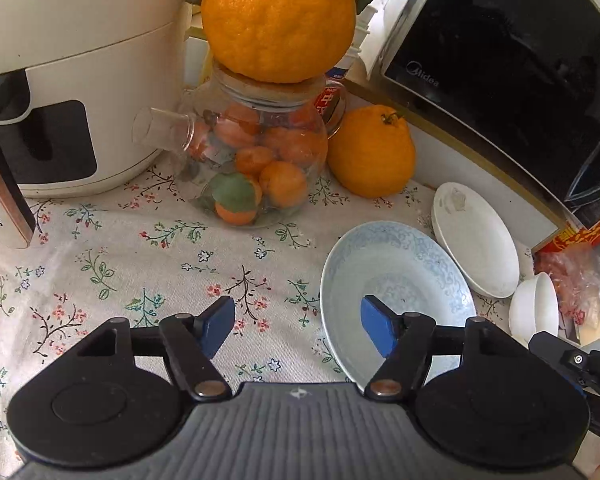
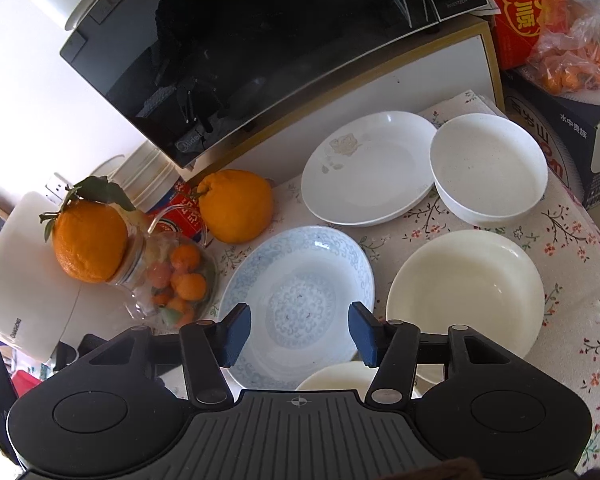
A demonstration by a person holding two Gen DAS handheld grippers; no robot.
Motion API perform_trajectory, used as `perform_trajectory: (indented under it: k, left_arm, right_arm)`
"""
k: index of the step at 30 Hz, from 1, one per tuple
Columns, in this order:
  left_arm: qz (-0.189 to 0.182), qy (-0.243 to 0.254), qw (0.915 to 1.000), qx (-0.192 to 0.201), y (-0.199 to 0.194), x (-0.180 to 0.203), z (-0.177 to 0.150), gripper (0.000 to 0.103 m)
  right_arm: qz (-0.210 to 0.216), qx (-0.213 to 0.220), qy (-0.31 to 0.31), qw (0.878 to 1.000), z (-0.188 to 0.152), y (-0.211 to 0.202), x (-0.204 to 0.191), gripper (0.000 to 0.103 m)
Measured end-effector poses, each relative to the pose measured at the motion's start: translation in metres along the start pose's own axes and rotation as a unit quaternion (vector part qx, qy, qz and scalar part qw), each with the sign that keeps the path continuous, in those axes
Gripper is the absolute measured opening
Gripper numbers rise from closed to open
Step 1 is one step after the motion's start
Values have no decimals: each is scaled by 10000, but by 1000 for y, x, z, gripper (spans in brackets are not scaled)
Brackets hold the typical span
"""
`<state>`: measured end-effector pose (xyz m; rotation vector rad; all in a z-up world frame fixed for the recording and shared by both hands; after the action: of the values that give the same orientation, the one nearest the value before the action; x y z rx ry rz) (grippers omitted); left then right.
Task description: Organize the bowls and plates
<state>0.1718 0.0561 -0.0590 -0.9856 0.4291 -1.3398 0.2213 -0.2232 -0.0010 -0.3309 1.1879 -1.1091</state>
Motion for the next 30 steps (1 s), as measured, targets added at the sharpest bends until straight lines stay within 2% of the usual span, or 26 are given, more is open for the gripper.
perform_trajectory:
  k: [5,10,18,22,26,28,30]
  left_arm:
    - [72,41,9999,-104,21,4,2,58]
    - [35,8,9997,-226,36,5,5,55]
    - [-61,-58,9993,-351,55,4,8,40]
    - [-197,-37,9992,-347,60,8,7,37]
    - [-282,13,9991,-301,69,14,7,28]
    - [-365,46,9989,-301,71,17,5,23]
    - [-572,97,9974,-427,78,21,3,15]
  right_arm:
    - [-653,63,-792,9947,7,30,-11,47]
    - [-980,-11,-1256,9872,14,57,-13,47]
    - [-1188,-336,-1371,9828,22,91,1,37]
    - [-1145,-482,-1258,9843,25,99,10,26]
    - [-1094,-592,-1341,9831,23,103,10,19]
    - [-990,-712,-1239,9848,22,105,11,11]
    - [-1002,-692,-1228,9849,20,105,8,15]
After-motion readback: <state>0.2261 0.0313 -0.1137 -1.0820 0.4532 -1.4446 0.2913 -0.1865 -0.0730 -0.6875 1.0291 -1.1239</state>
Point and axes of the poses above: each gripper's, at about its wrist camera, not at the fingertips, and y roughly the way its jaws point, x to its right, z to its top, the point moved 1 cm from there along y, roughly the way its jaws point, and after that the axes turned 6 degrees about y, right-handed, at the moved point
